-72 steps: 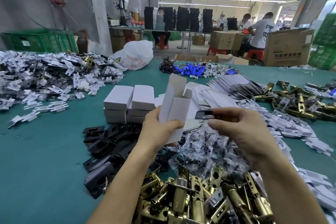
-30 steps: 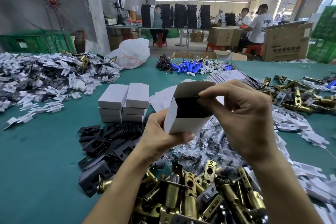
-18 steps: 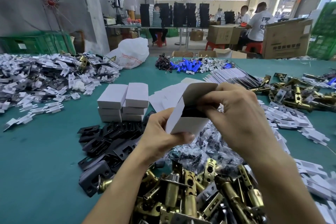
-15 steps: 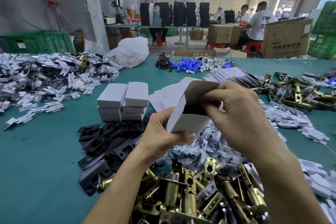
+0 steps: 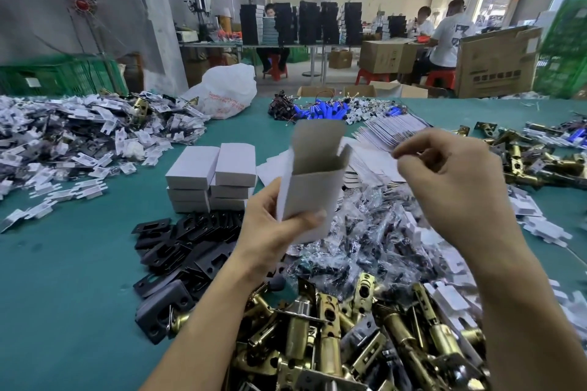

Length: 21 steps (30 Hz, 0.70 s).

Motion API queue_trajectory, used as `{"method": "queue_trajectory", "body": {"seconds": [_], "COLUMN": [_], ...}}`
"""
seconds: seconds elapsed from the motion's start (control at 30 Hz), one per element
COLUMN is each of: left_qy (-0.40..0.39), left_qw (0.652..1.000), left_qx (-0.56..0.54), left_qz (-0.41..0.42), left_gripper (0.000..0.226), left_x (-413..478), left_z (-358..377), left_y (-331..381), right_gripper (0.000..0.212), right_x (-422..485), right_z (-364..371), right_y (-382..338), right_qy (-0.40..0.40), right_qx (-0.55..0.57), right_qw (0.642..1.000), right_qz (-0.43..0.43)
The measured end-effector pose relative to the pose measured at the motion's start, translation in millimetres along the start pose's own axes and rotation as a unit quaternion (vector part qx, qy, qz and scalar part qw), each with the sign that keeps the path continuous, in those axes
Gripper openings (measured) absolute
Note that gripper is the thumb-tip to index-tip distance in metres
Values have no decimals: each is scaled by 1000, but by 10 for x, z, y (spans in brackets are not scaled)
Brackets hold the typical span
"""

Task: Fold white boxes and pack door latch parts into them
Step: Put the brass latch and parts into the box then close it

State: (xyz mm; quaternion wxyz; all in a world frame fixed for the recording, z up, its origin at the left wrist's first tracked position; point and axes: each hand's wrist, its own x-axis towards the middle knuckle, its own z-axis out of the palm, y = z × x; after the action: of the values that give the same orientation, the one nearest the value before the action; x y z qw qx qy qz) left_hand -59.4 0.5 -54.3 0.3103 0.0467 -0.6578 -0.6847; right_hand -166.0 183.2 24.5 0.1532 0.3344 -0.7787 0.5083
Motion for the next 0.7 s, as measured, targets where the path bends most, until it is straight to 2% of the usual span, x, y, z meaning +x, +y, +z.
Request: {"method": "queue_trajectory", "body": {"seconds": [0.03, 0.1, 0.17, 0.23, 0.3, 0.43, 0.6, 0.7], "left_qy": [27, 66, 84, 93, 92, 71, 51, 40], "left_qw": [1000, 997, 996, 995, 995, 997, 998, 998], "left_qx": [-11, -22, -15, -5, -7, -14, -19, -2], "left_qz": [-9, -28, -36, -38, -38, -27, -26, -51], "left_gripper": [48, 40, 36, 33, 25, 17, 18, 20], "left_x": [7, 21, 24, 20, 11, 0, -7, -8], "left_z": [-12, -30, -32, -23, -10, 4, 12, 7], "left_y": [3, 4, 1, 2, 14, 40, 55, 50], "right_gripper": [15, 17, 35, 53, 55, 18, 26, 18], "right_x": [5, -1, -23, -38, -42, -57, -22, 11], "right_z": [1, 38, 116, 195, 231, 251, 268, 208], "right_y": [55, 161, 259, 356, 432, 526, 497, 396], "right_qy": [-23, -151, -285, -333, -328, -291, -227, -123], "right_qx": [-28, -110, -188, -262, -305, -247, -208, -104], "right_qw": [999, 980, 933, 898, 886, 914, 948, 987], "right_qz": [14, 64, 112, 119, 120, 136, 73, 18]}}
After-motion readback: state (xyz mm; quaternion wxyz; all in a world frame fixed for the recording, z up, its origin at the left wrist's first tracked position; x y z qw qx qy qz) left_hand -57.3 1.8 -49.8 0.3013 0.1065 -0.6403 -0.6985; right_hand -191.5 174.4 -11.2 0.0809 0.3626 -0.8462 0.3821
